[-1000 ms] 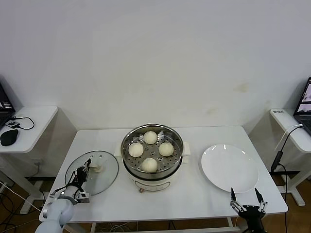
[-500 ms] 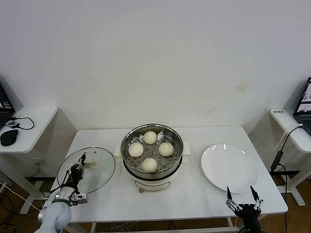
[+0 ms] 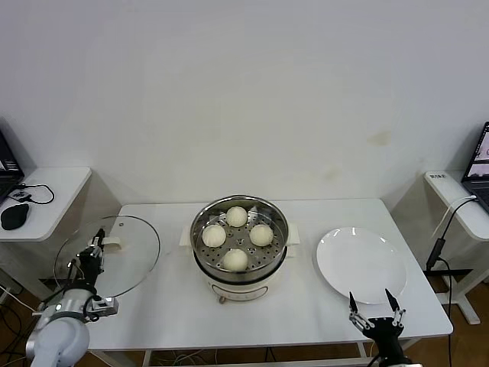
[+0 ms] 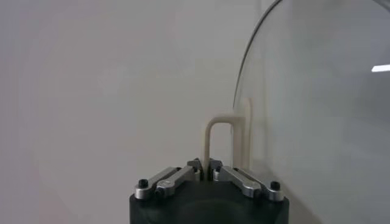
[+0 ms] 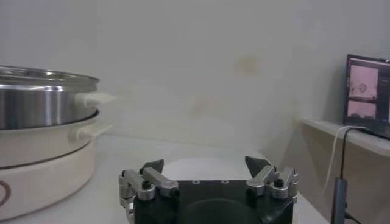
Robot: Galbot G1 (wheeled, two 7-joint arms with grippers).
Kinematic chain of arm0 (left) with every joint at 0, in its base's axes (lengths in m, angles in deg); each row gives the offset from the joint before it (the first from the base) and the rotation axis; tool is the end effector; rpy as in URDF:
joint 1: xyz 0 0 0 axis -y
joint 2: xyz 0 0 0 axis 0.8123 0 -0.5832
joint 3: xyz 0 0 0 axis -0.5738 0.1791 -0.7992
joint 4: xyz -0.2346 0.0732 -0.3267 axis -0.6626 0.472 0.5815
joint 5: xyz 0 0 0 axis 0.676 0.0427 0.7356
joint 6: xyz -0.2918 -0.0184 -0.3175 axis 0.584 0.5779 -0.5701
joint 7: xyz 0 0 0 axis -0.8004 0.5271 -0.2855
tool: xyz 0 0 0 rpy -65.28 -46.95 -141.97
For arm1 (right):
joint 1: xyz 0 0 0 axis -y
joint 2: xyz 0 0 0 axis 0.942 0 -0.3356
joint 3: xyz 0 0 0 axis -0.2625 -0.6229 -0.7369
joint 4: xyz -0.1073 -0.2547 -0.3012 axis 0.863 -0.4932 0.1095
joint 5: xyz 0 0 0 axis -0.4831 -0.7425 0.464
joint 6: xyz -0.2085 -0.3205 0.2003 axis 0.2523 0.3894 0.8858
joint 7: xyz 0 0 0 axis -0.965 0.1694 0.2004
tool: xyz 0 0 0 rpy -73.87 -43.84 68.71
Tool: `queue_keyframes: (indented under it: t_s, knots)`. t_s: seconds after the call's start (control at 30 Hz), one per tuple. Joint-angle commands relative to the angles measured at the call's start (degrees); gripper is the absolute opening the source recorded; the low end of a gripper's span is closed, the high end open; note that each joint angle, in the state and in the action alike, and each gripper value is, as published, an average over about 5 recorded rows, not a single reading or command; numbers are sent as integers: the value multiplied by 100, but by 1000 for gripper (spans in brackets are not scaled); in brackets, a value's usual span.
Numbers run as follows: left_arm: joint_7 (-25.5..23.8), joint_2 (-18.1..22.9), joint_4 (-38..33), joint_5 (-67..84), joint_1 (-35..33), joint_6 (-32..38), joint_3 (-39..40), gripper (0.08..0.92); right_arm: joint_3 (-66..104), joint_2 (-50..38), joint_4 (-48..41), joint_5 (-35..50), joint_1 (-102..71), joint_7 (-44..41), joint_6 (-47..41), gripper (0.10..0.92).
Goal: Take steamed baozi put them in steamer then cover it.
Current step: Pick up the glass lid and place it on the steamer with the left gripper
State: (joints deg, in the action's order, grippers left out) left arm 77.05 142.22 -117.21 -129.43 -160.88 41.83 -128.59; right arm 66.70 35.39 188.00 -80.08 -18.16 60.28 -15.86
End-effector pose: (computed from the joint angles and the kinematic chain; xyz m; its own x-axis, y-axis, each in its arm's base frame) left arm 0.3277 0.2091 -0.3530 -0.9911 -0.1329 0.0010 0.0124 -0.0851 0.9963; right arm 0.1576 -0.1219 -0.4238 -0.9948 0.0380 0.0944 0.0240 0.9890 -0.1462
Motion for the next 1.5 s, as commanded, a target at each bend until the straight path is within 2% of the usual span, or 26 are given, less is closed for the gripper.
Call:
queue_keyframes:
  t_s: [0.03, 0.27, 0.43, 0.57, 0.73, 1.13, 1.5]
  knots:
    - [-811, -290, -1387, 507, -158, -602, 64, 147, -77, -56, -93, -70, 97, 17, 9, 823]
    - [-1151, -531, -1640, 357, 423, -948, 950, 147, -154, 78, -150, -449, 114, 110, -5, 823]
    - [-1300, -361, -1548, 57, 1009, -1203, 1942, 147, -144, 190, -155, -763, 166, 251, -85, 823]
    - [-1299, -10, -1306, -199, 1587, -1352, 2559, 147, -148, 285, -138, -948, 196, 328, -136, 823]
    - [-1557, 536, -981, -737, 2066, -1461, 2981, 147, -178, 320, -129, -1153, 238, 394, -199, 823]
    - [-2157, 2279, -268, -2476, 2430, -1570, 3063, 147, -283, 300, -301, -1304, 354, 434, -225, 823]
    - [-2407, 2831, 6, -3082, 2292, -1611, 3126, 147, -401, 323, -429, -1404, 390, 447, -211, 823]
